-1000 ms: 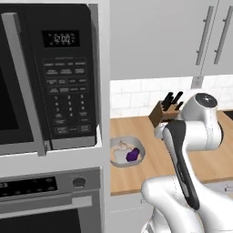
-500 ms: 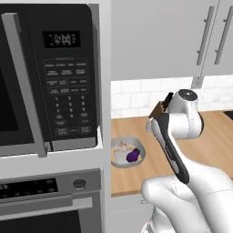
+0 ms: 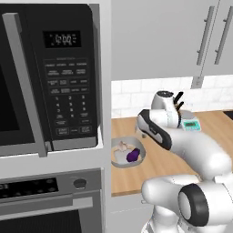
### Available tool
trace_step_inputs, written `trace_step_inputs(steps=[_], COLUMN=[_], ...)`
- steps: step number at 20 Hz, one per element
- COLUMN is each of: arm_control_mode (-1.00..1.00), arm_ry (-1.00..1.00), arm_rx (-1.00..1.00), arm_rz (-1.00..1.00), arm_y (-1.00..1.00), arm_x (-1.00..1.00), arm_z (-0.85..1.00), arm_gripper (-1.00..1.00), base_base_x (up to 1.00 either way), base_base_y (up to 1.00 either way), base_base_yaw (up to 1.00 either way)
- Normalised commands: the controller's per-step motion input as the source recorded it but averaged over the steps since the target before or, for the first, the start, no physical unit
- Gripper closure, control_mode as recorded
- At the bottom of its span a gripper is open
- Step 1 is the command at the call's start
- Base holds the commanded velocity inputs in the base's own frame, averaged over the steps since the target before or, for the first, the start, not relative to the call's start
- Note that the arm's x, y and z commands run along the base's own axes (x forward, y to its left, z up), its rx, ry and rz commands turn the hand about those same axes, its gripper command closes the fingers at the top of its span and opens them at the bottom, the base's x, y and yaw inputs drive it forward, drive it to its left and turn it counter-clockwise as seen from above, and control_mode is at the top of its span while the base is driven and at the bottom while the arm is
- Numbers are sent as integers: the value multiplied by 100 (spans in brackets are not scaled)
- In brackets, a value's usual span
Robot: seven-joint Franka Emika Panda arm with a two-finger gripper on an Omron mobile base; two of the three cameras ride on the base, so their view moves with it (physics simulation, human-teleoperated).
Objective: Take the meat container that has the chicken drumstick and place it on the second highest rack of the freezer. Then take the vegetable container that has the garlic and eggplant and place it on the highest rack of the freezer.
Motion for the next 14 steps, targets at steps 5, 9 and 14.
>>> trace_step_inputs(steps=[5, 9, 14], arm_control_mode=[-100, -100, -100], arm_ry=[12, 12, 4], arm_rx=[0, 2, 1], arm_rz=[0, 1, 0], arm_y=[13, 1, 3], arm_x=[31, 27, 20], arm_z=[-46, -30, -45], arm_gripper=[-100, -100, -100], base_base_x=[0, 0, 0], base_base_y=[0, 0, 0], base_base_yaw=[0, 0, 0])
